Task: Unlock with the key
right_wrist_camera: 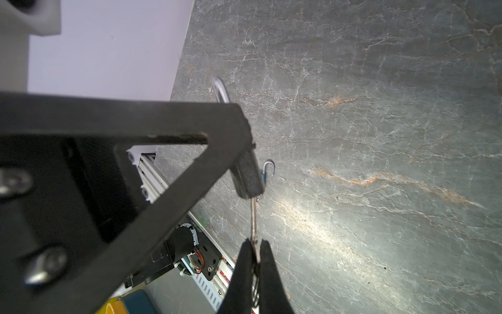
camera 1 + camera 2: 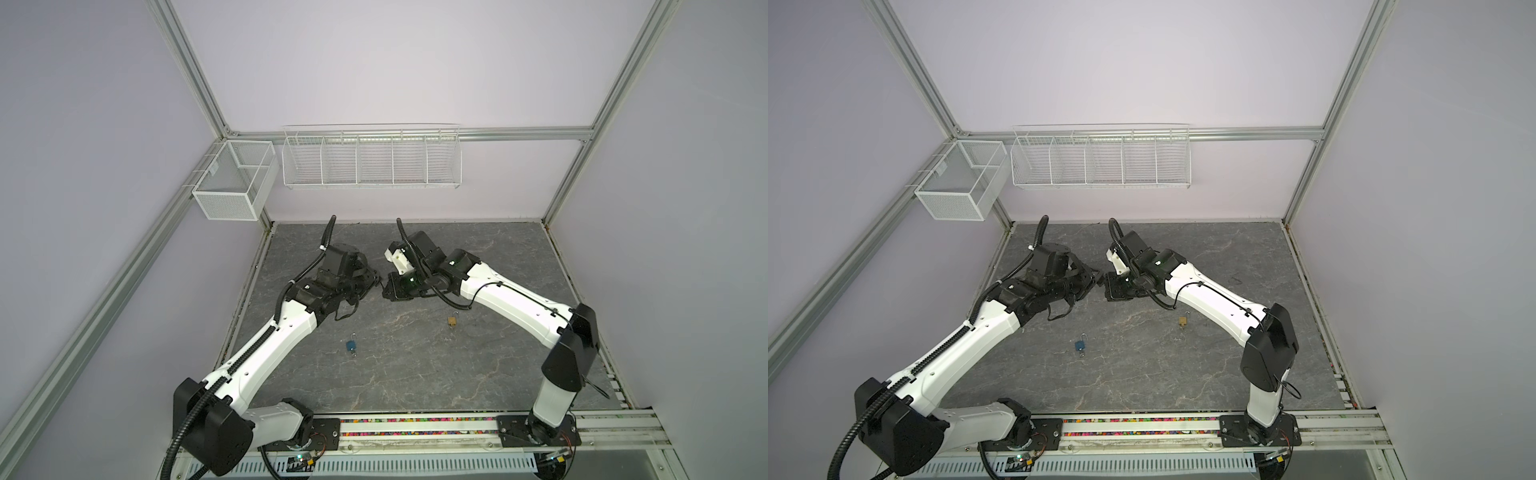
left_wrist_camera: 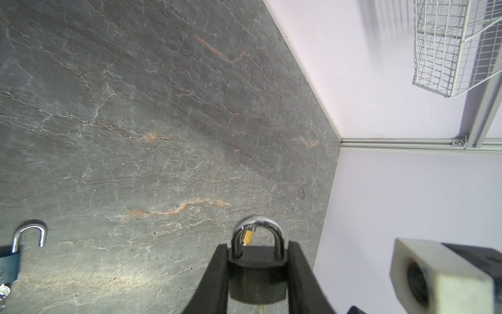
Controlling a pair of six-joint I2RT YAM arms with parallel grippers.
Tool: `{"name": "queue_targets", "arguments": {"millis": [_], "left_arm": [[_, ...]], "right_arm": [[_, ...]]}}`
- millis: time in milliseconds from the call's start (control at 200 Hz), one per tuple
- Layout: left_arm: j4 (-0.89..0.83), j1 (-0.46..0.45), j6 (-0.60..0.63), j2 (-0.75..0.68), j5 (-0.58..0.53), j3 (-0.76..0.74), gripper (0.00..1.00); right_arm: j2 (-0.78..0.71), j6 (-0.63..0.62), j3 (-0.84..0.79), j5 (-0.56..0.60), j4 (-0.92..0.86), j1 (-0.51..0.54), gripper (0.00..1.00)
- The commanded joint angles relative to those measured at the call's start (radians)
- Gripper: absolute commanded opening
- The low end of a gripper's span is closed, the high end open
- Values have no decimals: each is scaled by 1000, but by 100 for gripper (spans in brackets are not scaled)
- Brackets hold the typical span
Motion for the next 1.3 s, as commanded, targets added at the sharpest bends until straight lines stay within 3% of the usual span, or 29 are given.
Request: {"name": "queue_targets", "arguments": {"millis": [0, 915, 1039, 1154, 1294], "left_arm": [[38, -7, -32, -33, 72, -13, 0], [134, 31, -125, -67, 174, -63, 0], [125, 28, -91, -73, 191, -48, 0], [45, 25, 11, -74, 179, -13, 0], [-31, -1, 119, -57, 169, 18, 0]], "right_arm": [[29, 13, 26, 8, 40, -4, 6], [40, -56, 19, 72, 46, 31, 6], [45, -51, 31, -14, 66, 2, 6], [38, -25, 51, -131, 112, -7, 7], [17, 5, 59, -181, 133, -10, 7]]}}
